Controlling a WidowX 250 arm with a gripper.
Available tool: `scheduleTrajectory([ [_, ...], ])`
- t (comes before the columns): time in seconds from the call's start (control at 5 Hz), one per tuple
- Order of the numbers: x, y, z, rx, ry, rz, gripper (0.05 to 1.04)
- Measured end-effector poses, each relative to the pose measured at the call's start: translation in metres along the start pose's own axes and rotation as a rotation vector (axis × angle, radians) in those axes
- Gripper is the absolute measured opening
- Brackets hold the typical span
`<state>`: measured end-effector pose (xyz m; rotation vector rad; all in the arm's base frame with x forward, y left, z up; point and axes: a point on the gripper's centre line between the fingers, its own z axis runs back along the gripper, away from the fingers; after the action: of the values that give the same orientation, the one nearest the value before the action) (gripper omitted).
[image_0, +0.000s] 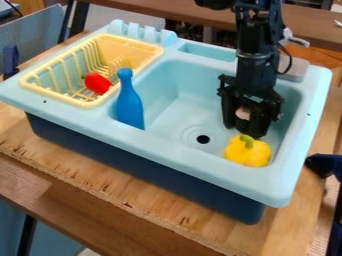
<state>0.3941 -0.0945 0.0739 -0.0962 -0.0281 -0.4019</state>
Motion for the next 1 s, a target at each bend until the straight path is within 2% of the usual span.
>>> scheduleTrajectory([
  [0.2,-0.003,0.0,0.003,0.007,-0.017,0.015,0.542],
  [0.4,-0.021,0.001,0.027,0.05,-0.03,0.038,0.516],
  [0.6,-0.056,0.013,0.07,0.189,-0.051,0.155,0.516],
  [0.8,-0.078,0.041,0.081,0.253,-0.063,0.248,0.516],
  [1.0,-0.086,0.062,0.082,0.242,-0.063,0.297,0.516],
])
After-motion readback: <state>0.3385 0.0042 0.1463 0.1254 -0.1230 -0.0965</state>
